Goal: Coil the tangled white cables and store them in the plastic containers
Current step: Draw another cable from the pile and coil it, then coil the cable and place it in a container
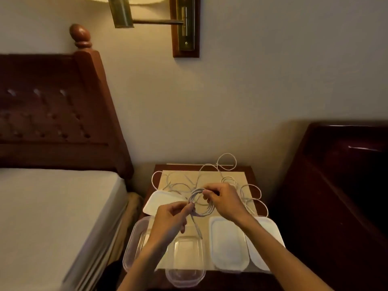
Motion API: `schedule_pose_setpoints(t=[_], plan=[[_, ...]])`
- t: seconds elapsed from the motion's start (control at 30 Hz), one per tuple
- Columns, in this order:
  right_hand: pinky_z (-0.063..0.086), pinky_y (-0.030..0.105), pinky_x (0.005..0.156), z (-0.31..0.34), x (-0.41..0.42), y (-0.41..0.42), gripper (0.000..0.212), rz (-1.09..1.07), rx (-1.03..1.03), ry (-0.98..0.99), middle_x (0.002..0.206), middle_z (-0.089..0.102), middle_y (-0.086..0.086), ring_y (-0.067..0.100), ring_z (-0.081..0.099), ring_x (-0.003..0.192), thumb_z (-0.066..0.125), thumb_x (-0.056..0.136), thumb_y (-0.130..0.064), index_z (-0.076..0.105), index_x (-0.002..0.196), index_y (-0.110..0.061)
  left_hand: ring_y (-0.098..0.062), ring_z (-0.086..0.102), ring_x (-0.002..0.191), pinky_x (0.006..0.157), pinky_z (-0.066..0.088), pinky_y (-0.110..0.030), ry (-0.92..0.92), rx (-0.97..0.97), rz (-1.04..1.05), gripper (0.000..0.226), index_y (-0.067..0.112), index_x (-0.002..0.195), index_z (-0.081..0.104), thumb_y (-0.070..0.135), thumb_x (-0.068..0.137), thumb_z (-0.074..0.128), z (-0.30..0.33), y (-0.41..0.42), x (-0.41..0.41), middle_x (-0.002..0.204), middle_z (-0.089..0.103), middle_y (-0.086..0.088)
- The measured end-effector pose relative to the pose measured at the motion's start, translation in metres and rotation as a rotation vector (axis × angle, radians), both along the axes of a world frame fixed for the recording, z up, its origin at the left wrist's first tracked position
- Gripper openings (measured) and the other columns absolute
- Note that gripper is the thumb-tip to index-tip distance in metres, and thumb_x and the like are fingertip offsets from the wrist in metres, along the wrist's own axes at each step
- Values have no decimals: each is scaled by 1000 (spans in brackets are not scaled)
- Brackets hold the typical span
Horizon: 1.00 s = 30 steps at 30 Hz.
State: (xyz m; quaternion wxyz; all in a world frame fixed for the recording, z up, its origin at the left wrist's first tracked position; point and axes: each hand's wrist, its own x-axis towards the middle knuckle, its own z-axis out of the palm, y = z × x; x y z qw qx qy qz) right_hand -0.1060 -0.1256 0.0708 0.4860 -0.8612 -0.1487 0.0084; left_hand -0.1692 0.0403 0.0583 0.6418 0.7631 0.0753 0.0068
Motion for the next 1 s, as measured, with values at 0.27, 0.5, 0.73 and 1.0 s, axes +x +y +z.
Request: schedule_pose_setpoints(t=[0.27,0.5,0.73,1.0], plan=[[35,40,84,-79,-1,48,25,341,-622,-48,103,71,2,26,59,100,52,90,-8,71,100,-20,-2,57,69,62,48,-24,-242,636,116,5,31,81,69,29,86,69,-101,27,-66,77,65,22],[24,43,82,-114,-8,66,27,447,-790,-220,99,67,-3,20,40,106,52,91,-7,71,102,-24,2,48,85,70,45,-13,-455,825,-238,24,34,88,72,57,79,69,-131,26,-85,88,67,24],[31,33,60,-141,-9,55,6,320,-702,-421,64,45,2,27,49,74,64,79,-9,61,77,-13,-3,47,88,69,50,-22,-463,867,-307,10,34,95,68,39,86,65,-148,32,-81,91,65,23],[50,41,76,-149,4,43,18,311,-707,-329,105,68,9,28,57,100,54,90,-8,66,103,-10,-5,47,89,63,53,-27,-414,878,-316,15,33,94,70,35,80,74,-145,32,-60,88,67,22]])
